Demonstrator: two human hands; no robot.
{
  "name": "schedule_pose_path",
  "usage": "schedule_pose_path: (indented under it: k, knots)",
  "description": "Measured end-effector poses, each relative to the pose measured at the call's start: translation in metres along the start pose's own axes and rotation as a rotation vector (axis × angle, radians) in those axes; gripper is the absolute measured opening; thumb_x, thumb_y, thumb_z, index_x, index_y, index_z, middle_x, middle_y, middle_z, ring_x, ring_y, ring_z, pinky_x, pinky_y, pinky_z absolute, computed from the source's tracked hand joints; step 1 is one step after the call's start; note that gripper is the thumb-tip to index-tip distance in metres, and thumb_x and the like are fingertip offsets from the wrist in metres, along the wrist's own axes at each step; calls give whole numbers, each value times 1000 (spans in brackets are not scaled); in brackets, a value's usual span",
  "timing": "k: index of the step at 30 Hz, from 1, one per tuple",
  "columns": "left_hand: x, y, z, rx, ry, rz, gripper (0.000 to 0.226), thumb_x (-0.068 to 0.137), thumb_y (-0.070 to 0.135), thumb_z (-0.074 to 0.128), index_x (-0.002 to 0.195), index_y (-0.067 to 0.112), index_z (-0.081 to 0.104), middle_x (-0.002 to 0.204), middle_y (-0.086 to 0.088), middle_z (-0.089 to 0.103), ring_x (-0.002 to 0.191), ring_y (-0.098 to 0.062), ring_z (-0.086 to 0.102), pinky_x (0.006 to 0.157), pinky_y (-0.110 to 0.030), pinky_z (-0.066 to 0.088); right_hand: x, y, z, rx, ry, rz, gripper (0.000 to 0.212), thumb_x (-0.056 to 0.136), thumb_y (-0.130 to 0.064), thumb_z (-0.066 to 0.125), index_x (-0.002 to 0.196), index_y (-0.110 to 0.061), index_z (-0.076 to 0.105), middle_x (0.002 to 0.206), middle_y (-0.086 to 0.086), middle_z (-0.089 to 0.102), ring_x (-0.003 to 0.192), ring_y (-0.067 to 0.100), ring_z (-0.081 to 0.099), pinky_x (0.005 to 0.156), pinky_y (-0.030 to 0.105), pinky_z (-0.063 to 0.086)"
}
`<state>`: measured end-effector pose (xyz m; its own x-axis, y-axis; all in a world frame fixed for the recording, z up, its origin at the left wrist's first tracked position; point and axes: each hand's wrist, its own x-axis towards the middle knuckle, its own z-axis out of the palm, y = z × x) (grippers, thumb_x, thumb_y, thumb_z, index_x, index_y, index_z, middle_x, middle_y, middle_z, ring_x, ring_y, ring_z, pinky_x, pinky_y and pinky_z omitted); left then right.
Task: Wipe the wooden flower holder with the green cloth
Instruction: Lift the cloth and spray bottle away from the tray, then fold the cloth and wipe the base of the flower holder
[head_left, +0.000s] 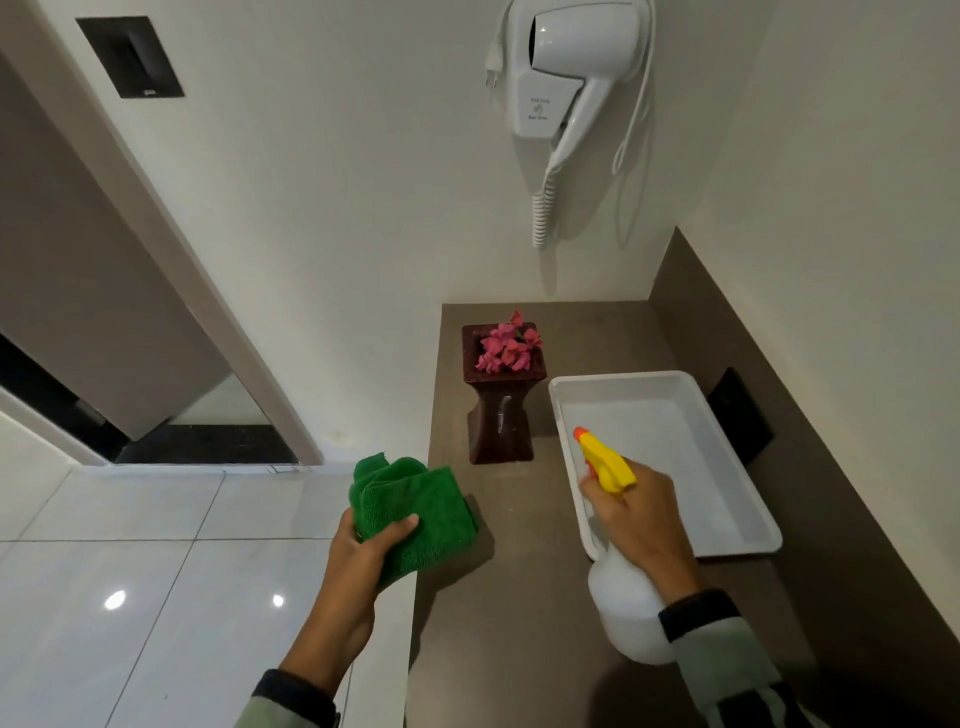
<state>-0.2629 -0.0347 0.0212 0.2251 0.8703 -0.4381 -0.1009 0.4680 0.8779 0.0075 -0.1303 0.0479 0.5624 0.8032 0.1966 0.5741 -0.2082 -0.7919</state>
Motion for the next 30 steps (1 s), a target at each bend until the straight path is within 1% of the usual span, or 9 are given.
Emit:
schedule_pose_path:
  k: [6, 9, 13, 18, 21, 24, 26, 28, 30]
  knots:
    - [2, 2, 6, 4, -4, 8, 55, 73, 15, 79, 123, 19, 58, 111, -7, 72, 86, -15, 75, 61, -27, 61, 48, 8, -47, -190, 254, 89, 33, 84, -57, 56, 81, -25, 58, 71, -6, 61, 64, 9, 57, 57, 25, 42]
    - [3, 4, 14, 37, -16, 10, 50, 74, 15, 78, 120, 18, 59, 108, -7, 72, 83, -16, 75, 59, -27, 60, 71, 28, -59, -150, 219, 141, 39, 82, -48, 66, 111, -22, 60, 91, -2, 67, 81, 16, 60, 73, 29, 45]
    - [-3, 4, 21, 43, -88, -34, 36, 76, 21, 77, 111, 18, 68, 102, -5, 78, 88, -19, 75, 61, -30, 61, 83, 63, -56, -143, 241, 252, 36, 82, -33, 72, 108, -9, 64, 102, 17, 69, 94, 36, 64, 78, 36, 49]
    - [-11, 0, 26, 156, -170, -36, 30, 82, 26, 72, 111, 17, 70, 104, -3, 78, 94, -19, 74, 67, -29, 61, 84, 73, -59, -25, 251, 358, 29, 80, -26, 74, 97, -4, 65, 100, 23, 69, 91, 37, 63, 78, 35, 46]
    - [-12, -1, 27, 240, -206, -8, 23, 86, 26, 69, 108, 19, 72, 103, 0, 78, 95, -16, 74, 69, -24, 60, 64, 63, -71, -49, 313, 455, 68, 67, -33, 84, 120, -6, 50, 122, 23, 58, 104, 37, 57, 85, 46, 50]
    - [-9, 3, 26, 386, -288, 81, 26, 82, 36, 69, 105, 24, 73, 102, 4, 77, 97, -12, 72, 72, -19, 58, 33, 28, -75, 19, 493, 260, 89, 57, -55, 81, 127, -26, 34, 117, 5, 52, 97, 24, 56, 75, 39, 53]
    - [-4, 8, 27, 549, -364, 166, 22, 83, 33, 71, 103, 24, 74, 103, 1, 74, 99, -13, 68, 80, -25, 58, 21, -6, -62, 125, 116, 121, 83, 54, -65, 74, 124, -41, 36, 111, -10, 52, 98, 16, 56, 74, 34, 52]
    - [5, 16, 29, 812, -446, 353, 20, 85, 23, 73, 104, 20, 74, 111, 2, 65, 109, -11, 56, 93, -26, 49, 10, -27, -29, -14, -441, 34, 97, 51, -70, 75, 132, -50, 26, 134, -9, 42, 123, 17, 45, 95, 44, 49]
    - [14, 28, 36, 1035, -554, 541, 26, 83, 20, 75, 108, 26, 71, 126, 8, 46, 125, -8, 35, 105, -24, 33, -6, -34, 5, -142, -719, -21, 114, 53, -61, 80, 140, -52, 7, 152, -7, 25, 137, 19, 29, 110, 53, 35]
